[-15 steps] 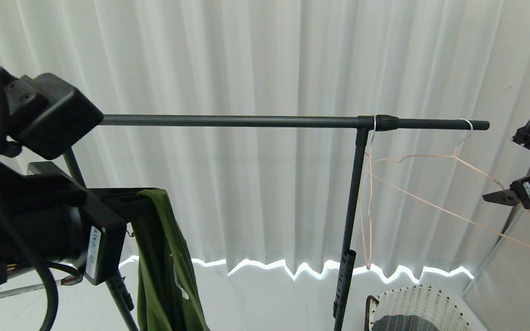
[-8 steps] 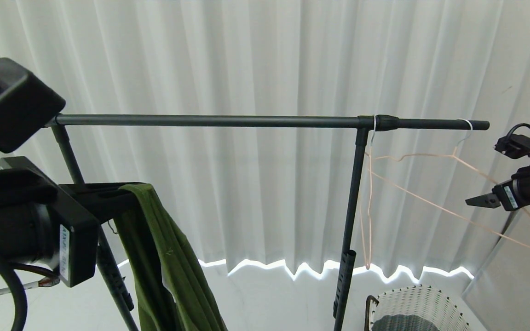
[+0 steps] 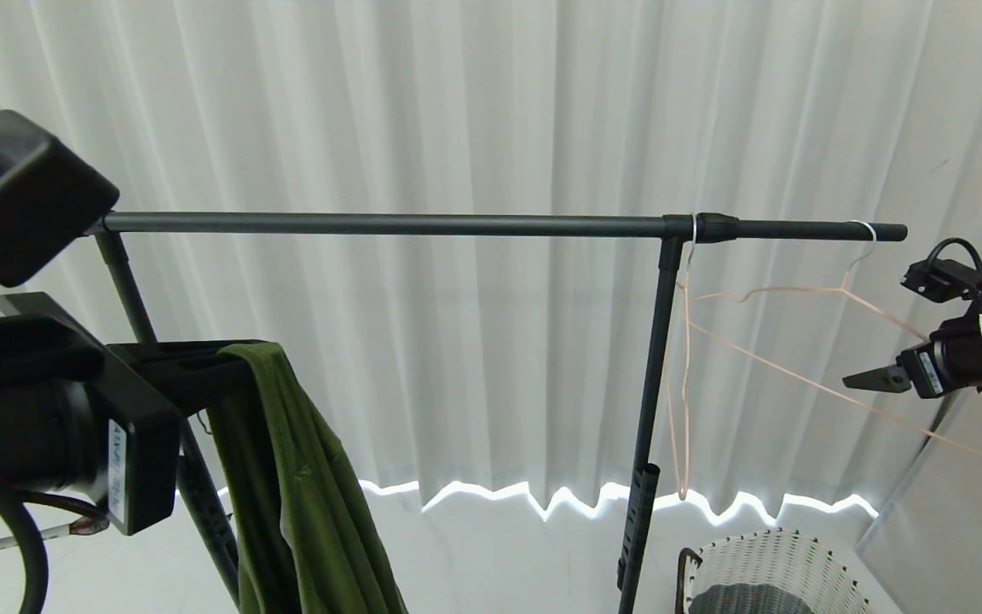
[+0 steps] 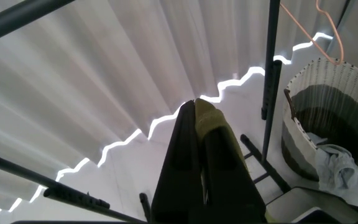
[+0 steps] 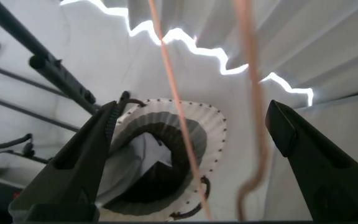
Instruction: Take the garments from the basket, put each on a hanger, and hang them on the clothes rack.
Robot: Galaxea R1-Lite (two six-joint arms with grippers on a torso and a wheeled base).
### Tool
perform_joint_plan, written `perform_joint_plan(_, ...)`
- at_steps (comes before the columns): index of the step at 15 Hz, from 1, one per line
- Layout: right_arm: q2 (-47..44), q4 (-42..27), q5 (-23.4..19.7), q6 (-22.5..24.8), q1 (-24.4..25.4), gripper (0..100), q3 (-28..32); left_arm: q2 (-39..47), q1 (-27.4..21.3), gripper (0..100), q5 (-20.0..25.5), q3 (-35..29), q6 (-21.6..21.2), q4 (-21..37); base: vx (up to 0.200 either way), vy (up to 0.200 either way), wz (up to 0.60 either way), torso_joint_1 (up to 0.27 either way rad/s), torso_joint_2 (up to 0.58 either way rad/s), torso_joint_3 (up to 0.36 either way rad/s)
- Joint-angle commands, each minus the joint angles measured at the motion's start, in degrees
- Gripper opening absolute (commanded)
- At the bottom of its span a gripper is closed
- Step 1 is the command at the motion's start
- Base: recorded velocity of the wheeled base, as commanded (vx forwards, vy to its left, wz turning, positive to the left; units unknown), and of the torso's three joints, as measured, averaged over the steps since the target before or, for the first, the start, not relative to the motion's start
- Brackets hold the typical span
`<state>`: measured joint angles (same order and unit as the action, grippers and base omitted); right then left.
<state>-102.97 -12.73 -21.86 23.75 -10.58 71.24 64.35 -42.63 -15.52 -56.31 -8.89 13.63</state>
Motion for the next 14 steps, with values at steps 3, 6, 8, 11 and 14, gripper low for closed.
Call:
perform_joint_plan(3, 1.28, 0.16, 0.06, -4.76, 3.02, 100, -0.23, -0.11, 0.0, 0, -0.04, -0.03, 0.01, -0.01, 0.0, 0.0, 0.0, 0.0, 0.0, 0.0)
perform_joint_plan(6, 1.64, 0.16, 0.15, -6.7, 4.17, 100, -0.23, -0.19, 0.0, 0, -0.04, -0.03, 0.01, -0.01, 0.0, 0.0, 0.0, 0.0, 0.0, 0.0)
perform_joint_plan(8, 1.81, 0.16, 0.32, -9.25, 4.69, 100, -0.05, -0.19, 0.0, 0, -0.04, -0.03, 0.1, -0.01, 0.0, 0.0, 0.0, 0.0, 0.0, 0.0)
perform_joint_plan(11, 1.81, 0.25, 0.59, -11.27, 4.78, 100, 0.04, -0.11, 0.0, 0, -0.04, -0.03, 0.1, -0.01, 0.0, 0.0, 0.0, 0.0, 0.0, 0.0)
perform_joint_plan(14, 0.41, 0.6, 6.04, -14.17, 4.43, 100, -0.05, -0.02, 0.0, 0, -0.04, -0.03, 0.01, -0.01, 0.0, 0.0, 0.0, 0.0, 0.0, 0.0)
